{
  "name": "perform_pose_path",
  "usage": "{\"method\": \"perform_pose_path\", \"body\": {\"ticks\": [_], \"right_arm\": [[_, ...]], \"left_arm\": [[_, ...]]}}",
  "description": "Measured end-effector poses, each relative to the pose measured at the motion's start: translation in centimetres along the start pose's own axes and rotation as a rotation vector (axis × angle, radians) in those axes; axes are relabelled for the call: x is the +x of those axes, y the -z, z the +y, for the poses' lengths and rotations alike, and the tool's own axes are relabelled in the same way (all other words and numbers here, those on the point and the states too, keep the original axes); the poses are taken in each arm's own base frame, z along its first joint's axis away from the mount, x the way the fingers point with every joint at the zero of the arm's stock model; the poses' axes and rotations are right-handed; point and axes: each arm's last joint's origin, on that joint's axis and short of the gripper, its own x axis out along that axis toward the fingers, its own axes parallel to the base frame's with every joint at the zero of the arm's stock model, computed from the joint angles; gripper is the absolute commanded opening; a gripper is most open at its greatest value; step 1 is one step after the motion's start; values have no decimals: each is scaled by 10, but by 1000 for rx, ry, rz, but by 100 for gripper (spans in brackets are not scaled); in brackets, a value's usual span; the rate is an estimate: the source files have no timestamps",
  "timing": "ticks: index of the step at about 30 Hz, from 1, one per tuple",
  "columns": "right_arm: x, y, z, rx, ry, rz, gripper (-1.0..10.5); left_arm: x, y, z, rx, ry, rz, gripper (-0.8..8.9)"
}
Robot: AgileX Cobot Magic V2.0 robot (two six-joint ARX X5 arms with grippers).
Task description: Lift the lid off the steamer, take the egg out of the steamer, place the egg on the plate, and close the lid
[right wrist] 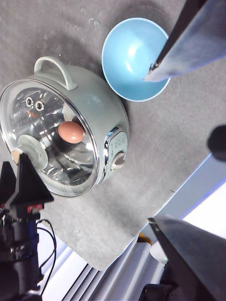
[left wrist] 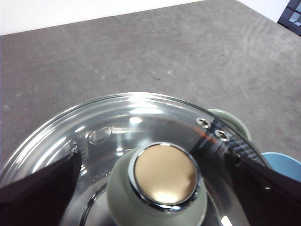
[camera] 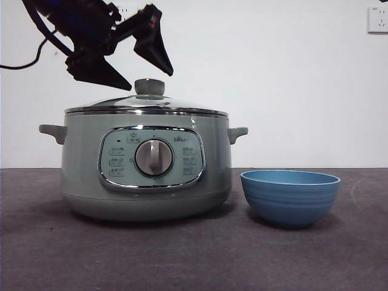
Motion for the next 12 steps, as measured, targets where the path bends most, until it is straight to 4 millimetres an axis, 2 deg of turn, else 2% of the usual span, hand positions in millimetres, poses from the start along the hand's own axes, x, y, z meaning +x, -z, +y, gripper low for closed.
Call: {"method": "perform_pose_path", "body": {"ticks": [12], "right_arm": [[0, 0, 0, 0, 0, 0, 485]], "left_arm": [[5, 3, -8, 46, -24, 13, 528]]}}
